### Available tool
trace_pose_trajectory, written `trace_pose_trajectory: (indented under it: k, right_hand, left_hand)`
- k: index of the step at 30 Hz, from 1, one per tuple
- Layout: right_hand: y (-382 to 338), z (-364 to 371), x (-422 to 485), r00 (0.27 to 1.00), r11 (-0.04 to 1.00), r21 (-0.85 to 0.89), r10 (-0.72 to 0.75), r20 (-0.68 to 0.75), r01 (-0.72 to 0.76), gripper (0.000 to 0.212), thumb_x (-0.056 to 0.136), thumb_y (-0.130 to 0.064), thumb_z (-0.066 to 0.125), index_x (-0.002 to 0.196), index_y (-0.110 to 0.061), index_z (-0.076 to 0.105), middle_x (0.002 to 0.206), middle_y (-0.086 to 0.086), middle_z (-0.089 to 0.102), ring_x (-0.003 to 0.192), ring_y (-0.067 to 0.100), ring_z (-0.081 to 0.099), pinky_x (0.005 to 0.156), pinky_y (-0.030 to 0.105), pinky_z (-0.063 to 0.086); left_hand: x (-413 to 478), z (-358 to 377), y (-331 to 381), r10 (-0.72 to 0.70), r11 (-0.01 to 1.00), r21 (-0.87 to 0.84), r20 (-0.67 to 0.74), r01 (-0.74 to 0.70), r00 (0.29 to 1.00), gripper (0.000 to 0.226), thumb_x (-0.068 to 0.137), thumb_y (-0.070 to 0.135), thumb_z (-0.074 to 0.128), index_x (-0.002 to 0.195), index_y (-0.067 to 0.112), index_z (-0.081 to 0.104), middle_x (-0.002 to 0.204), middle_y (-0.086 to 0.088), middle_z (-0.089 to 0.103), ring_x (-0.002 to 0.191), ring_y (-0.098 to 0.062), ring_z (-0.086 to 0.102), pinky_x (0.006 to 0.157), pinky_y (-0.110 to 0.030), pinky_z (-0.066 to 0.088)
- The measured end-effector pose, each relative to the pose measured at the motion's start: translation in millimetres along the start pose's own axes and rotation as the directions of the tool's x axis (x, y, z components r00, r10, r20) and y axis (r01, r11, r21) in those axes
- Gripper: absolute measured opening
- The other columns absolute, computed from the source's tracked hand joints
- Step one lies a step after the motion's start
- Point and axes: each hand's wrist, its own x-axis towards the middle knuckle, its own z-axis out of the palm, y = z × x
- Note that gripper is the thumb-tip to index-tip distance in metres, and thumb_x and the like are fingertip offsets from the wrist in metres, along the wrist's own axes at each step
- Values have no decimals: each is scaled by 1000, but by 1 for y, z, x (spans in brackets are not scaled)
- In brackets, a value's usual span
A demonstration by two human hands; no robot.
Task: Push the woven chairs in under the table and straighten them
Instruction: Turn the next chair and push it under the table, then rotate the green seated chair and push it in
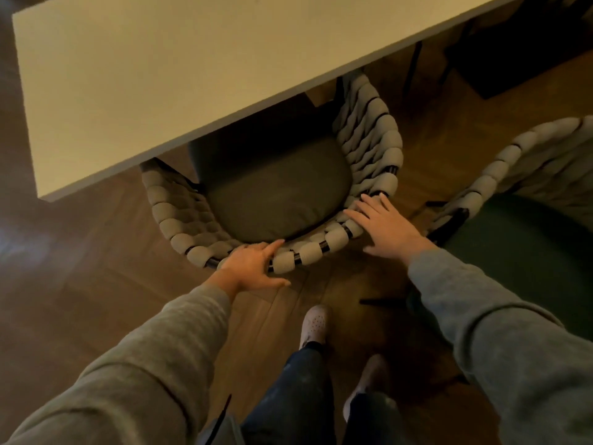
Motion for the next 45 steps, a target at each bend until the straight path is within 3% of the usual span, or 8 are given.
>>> trace_pose_trajectory:
  k: [3,7,10,17,25,32,37,45]
  right_hand:
    - [12,8,-38,994,992,118,60,-94,-49,90,87,-41,65,154,-25,8,162,6,8,149,23,0,120,46,0]
    - [45,23,-102,964,953,235,226,-141,-189,86,87,-42,65,153,-28,11,161,6,11,149,23,4,121,46,4]
    - [77,41,-159,935,930,264,306,-179,-254,83,87,-40,65,153,-26,16,160,9,17,148,25,9,121,46,8]
    - [148,103,-325,878,873,222,465,-115,-434,86,87,-40,65,154,-24,14,159,12,16,148,26,9,120,43,5]
    - [227,169,-492,885,879,102,458,87,-465,97,81,-44,71,154,-26,8,160,12,9,148,28,4,119,44,2]
    - [276,189,-540,832,893,-59,437,340,-445,116,75,-36,79,153,-26,-5,161,12,-9,148,29,-10,120,48,-1]
    - [312,184,-543,803,873,-118,483,349,-473,87,93,-12,56,153,-23,-6,160,14,-9,148,29,-11,120,50,0]
    - [396,195,-542,833,865,-169,501,235,-472,82,93,1,49,154,-24,1,161,13,-7,148,28,-8,120,49,1]
  left_hand:
    - [5,-8,32,37,995,-86,-176,-52,984,101,75,80,47,153,24,16,148,-8,38,133,-26,40,112,-41,33]
    - [26,-23,102,172,984,16,-391,-180,904,88,85,60,58,153,19,20,157,-16,20,145,-32,21,119,-46,17]
    - [38,-31,158,301,954,138,-405,-268,863,81,88,51,60,152,15,24,158,-19,16,146,-34,17,119,-46,9]
    - [46,13,310,456,880,293,-302,-374,837,76,86,47,64,147,11,37,155,-24,21,144,-39,22,117,-53,15]
    - [24,104,479,317,933,241,-197,-267,928,75,90,54,54,151,18,28,160,-17,3,149,-31,2,119,-48,4]
    - [34,109,563,284,945,208,-146,-251,948,71,89,58,51,147,20,35,160,-15,2,149,-29,-2,119,-49,1]
    - [70,91,602,265,960,137,-149,-246,953,71,89,59,53,146,21,36,160,-15,5,149,-29,-1,119,-49,-1]
    - [125,72,682,183,979,-73,-117,-192,976,73,87,56,57,146,20,35,158,-15,13,148,-28,6,119,-49,3]
